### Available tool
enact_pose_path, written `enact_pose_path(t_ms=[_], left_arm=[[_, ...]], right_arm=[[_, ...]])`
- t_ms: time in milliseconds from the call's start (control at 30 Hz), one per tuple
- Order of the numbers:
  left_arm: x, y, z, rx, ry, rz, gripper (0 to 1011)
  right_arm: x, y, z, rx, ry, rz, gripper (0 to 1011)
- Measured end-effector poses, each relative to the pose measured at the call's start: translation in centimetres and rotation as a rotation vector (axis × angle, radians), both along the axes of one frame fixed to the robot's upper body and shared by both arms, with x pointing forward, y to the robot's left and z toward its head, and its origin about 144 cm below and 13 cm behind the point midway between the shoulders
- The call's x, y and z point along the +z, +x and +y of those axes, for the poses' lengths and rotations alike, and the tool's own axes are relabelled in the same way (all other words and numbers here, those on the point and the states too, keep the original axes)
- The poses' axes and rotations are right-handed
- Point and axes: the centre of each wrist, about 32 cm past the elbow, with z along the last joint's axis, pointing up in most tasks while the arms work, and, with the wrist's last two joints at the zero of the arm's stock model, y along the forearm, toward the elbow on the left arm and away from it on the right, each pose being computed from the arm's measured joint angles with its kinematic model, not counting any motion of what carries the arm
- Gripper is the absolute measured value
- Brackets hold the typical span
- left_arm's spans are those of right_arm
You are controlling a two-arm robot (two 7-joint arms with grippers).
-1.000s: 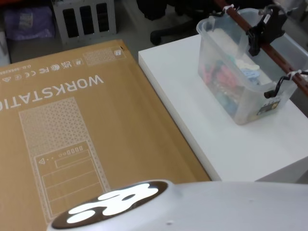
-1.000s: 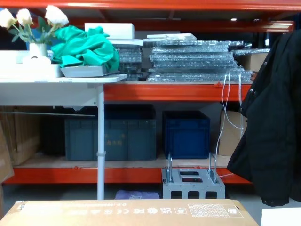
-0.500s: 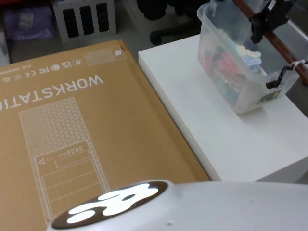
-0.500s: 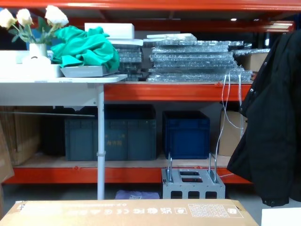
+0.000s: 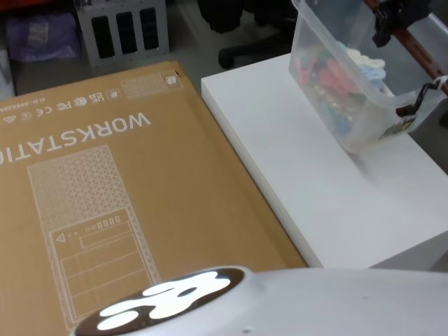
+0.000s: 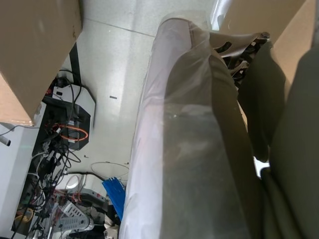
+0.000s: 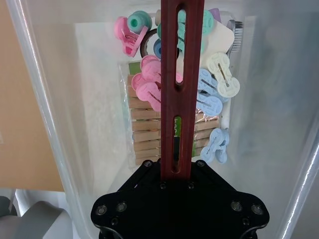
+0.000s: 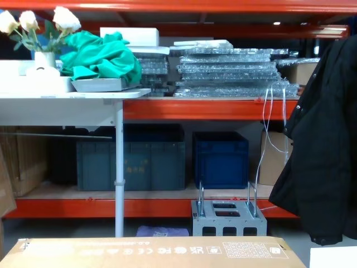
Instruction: Use one hand to grasp the basket and place it at the designated location.
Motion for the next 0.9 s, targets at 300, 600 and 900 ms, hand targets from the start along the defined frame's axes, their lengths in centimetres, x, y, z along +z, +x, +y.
enact_pose_path(t_ms=[300, 600, 900], left_arm=[[0.0, 0.0, 0.0, 0.000, 0.000, 0.000, 0], [0.0, 0.0, 0.0, 0.000, 0.000, 0.000, 0], [0.0, 0.0, 0.0, 0.000, 0.000, 0.000, 0]], right_arm=[[1.8, -0.6, 0.1, 0.051, 0.000, -0.028, 0], [3.9, -0.8, 0.8, 0.128, -0.006, -0.061, 0], [5.0, -1.0, 2.2, 0.203, -0.027, -0.081, 0]])
